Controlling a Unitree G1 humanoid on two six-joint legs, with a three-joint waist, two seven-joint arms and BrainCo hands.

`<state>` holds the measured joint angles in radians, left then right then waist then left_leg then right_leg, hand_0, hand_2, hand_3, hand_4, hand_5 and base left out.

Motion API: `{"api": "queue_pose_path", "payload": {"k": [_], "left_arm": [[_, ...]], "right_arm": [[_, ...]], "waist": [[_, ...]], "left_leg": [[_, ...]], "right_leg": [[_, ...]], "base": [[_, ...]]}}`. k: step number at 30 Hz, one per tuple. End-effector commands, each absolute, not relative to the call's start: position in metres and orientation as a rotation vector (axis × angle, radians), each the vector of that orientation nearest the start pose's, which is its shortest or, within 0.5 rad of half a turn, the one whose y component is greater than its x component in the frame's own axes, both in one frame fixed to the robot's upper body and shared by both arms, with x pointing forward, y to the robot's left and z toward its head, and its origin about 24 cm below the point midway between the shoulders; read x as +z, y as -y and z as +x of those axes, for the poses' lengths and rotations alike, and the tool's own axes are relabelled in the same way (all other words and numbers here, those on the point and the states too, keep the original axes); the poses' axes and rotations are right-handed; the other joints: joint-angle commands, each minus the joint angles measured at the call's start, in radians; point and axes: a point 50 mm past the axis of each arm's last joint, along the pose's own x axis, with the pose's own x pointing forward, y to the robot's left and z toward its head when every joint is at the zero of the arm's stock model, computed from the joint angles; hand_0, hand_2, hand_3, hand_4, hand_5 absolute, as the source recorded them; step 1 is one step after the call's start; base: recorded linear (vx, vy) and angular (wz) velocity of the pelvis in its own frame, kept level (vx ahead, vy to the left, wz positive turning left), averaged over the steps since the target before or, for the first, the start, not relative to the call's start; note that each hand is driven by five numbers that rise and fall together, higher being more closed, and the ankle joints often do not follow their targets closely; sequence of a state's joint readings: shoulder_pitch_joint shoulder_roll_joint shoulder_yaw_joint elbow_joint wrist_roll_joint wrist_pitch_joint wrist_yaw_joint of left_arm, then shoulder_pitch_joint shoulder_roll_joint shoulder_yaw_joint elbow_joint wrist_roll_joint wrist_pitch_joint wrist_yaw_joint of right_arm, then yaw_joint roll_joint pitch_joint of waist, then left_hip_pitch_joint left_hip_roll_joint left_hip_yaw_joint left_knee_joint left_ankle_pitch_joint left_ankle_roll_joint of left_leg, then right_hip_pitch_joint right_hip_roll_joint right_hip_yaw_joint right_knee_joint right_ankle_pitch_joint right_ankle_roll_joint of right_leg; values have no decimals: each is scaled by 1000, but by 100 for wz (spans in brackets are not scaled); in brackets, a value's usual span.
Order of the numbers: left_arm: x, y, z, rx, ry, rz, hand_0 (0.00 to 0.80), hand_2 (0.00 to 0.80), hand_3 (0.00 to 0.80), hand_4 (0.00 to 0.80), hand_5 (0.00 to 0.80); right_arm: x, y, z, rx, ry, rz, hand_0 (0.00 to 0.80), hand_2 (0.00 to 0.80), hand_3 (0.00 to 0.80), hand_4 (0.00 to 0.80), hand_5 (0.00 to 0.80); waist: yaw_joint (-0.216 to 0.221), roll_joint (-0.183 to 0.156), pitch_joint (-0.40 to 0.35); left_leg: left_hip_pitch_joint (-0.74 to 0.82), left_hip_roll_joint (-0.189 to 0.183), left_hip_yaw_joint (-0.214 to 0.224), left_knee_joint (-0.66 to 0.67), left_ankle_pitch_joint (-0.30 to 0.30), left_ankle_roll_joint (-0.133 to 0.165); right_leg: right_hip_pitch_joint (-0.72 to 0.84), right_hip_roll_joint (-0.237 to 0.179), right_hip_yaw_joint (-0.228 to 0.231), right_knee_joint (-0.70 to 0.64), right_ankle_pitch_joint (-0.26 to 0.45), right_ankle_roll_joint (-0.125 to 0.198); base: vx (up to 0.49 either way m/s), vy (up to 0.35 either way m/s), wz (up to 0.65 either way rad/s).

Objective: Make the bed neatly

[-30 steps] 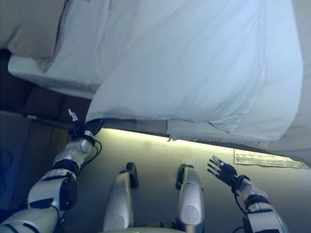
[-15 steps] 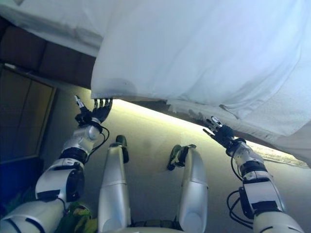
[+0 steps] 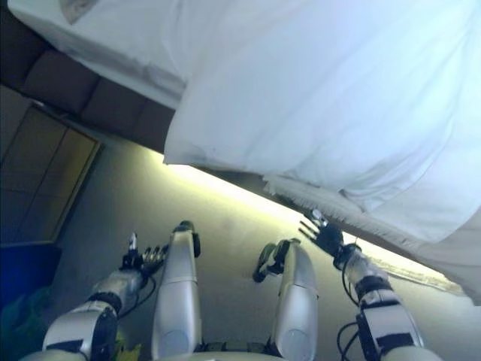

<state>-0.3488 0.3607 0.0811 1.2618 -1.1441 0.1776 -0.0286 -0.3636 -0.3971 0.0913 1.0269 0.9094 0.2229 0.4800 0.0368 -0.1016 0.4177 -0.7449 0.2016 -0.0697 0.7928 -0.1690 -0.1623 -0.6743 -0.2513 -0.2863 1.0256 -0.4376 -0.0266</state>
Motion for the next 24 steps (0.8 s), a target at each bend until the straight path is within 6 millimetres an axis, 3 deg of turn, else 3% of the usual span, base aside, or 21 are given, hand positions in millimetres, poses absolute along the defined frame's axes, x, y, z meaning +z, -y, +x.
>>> {"api": "queue_pose_path", "payload": {"k": [1,2,5,6,7,9,11,12,14,15,18,22,24], "left_arm": [[-114,-278,189,483,-927,-341,0,0,0,0,0],[-115,-279,188,411,-951,-173,0,0,0,0,0],[-120,-285,170,316,-1037,41,0,0,0,0,0],[-124,-287,160,244,-1078,156,0,0,0,0,0],[-128,-286,150,211,-1115,191,0,0,0,0,0],[-138,-282,126,94,-1208,291,0,0,0,0,0],[-144,-275,114,4,-1269,341,0,0,0,0,0],[-146,-273,109,-24,-1289,347,0,0,0,0,0],[-153,-265,92,-54,-1343,299,0,0,0,0,0],[-156,-262,86,-54,-1360,269,0,0,0,0,0],[-162,-251,73,-31,-1422,168,0,0,0,0,0],[-169,-227,57,-4,-1490,-19,0,0,0,0,0],[-172,-214,58,-20,-1488,-76,0,0,0,0,0]], "right_arm": [[-68,247,246,123,-681,605,0,0,0,0,0],[-75,247,236,125,-723,588,0,0,0,0,0],[-95,253,204,125,-857,524,0,0,0,0,0],[-105,254,189,121,-922,506,0,0,0,0,0],[-112,254,177,123,-970,486,0,0,0,0,0],[-130,253,140,81,-1079,489,0,0,0,0,0],[-140,249,118,15,-1122,543,0,0,0,0,0],[-143,247,114,-3,-1125,562,0,0,0,0,0],[-148,239,106,-4,-1144,558,0,0,0,0,0],[-150,237,103,-13,-1152,541,0,0,0,0,0],[-161,231,80,-122,-1231,495,0,0,0,0,0],[-168,233,47,-338,-1353,532,0,0,0,0,0],[-170,227,39,-324,-1393,532,0,0,0,0,0]], "waist": [[-43,54,-119],[-50,61,-137],[-64,76,-191],[-61,85,-218],[-63,95,-241],[-80,111,-296],[-86,122,-336],[-86,125,-341],[-81,141,-355],[-84,145,-357],[-105,140,-366],[-116,130,-375],[-113,125,-380]], "left_leg": [[170,-19,125,-123,-22,77],[228,-21,142,-191,3,73],[391,-56,161,-355,45,70],[433,-104,144,-435,84,81],[483,-118,148,-495,98,85],[602,-116,206,-615,123,81],[676,-118,257,-714,144,72],[698,-118,270,-743,152,71],[776,-103,324,-820,153,56],[801,-101,339,-840,152,55],[822,-113,336,-853,157,78],[854,-103,357,-832,135,83],[869,-103,354,-825,125,86]], "right_leg": [[94,32,106,-310,219,70],[148,42,105,-387,242,75],[297,73,114,-578,289,90],[343,83,118,-665,338,91],[388,95,129,-720,353,98],[512,111,122,-864,391,111],[590,102,73,-978,442,133],[607,94,56,-1004,462,144],[653,64,-25,-1058,495,184],[666,66,-34,-1077,504,188],[678,92,28,-1089,511,166],[717,93,32,-1091,504,158],[739,95,33,-1094,500,152]], "base": [[143,-5,-24],[214,33,-20],[260,73,-27],[213,87,-52],[351,118,-74],[399,77,-84],[222,34,-45],[100,57,-20],[112,67,-51],[32,35,-97],[14,6,-62],[80,-24,-11],[89,-29,-2]]}}
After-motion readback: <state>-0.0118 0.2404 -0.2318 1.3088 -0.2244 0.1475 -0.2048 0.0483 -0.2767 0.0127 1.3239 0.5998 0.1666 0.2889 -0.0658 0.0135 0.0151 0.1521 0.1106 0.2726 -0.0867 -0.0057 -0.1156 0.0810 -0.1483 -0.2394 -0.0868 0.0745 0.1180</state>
